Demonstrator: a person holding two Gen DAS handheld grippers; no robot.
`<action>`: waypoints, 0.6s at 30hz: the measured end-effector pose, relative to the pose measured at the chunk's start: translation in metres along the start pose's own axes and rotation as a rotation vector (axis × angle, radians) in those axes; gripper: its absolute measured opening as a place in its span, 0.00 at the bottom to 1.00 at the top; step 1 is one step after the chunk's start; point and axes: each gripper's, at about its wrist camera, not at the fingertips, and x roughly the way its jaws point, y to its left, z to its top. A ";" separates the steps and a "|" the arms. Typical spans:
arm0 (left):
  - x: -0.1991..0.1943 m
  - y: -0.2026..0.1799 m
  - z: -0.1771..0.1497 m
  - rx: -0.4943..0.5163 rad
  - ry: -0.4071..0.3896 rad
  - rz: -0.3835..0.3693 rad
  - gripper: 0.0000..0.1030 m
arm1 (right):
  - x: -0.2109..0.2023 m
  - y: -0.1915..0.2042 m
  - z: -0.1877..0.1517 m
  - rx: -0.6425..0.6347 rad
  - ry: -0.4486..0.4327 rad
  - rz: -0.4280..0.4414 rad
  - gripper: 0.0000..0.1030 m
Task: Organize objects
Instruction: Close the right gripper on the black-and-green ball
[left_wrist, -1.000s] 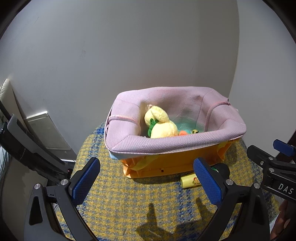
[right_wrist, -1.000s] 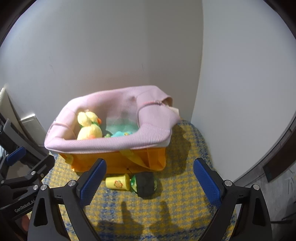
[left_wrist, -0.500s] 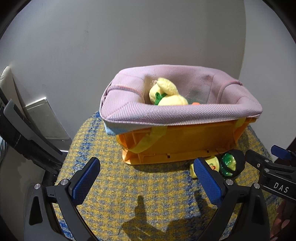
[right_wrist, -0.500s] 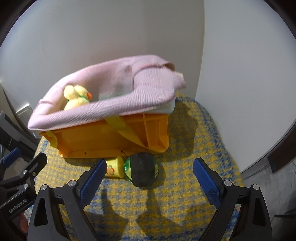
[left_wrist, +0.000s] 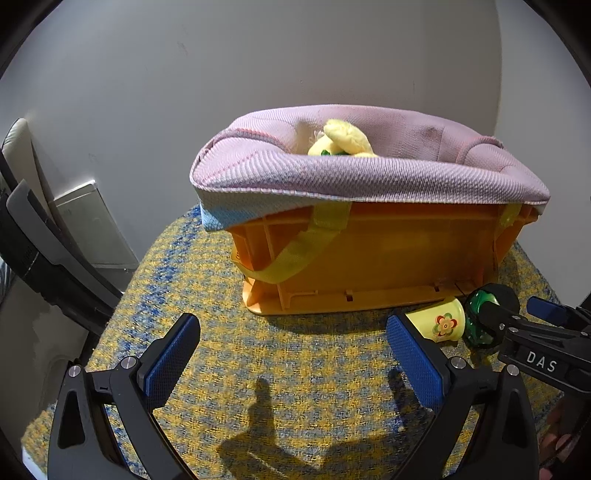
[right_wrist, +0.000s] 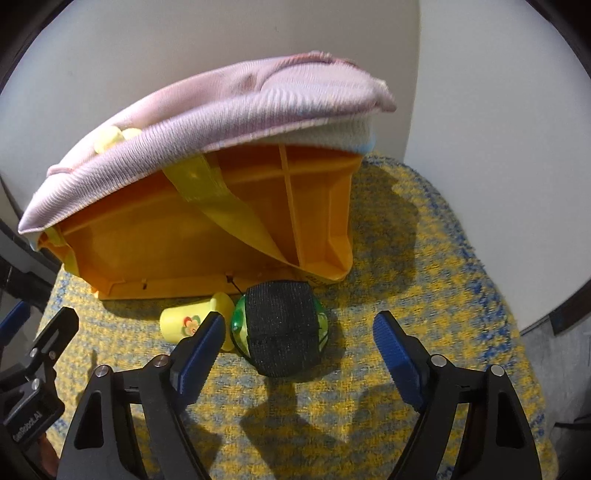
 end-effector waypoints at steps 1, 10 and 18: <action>0.001 0.000 -0.001 0.001 0.002 0.001 1.00 | 0.004 0.001 -0.001 -0.001 0.008 0.006 0.74; 0.005 -0.003 -0.007 0.012 0.011 0.016 1.00 | 0.011 0.008 -0.008 -0.021 -0.006 0.081 0.60; 0.002 -0.014 -0.010 0.017 0.004 0.012 1.00 | 0.006 0.004 -0.012 -0.013 -0.036 0.108 0.58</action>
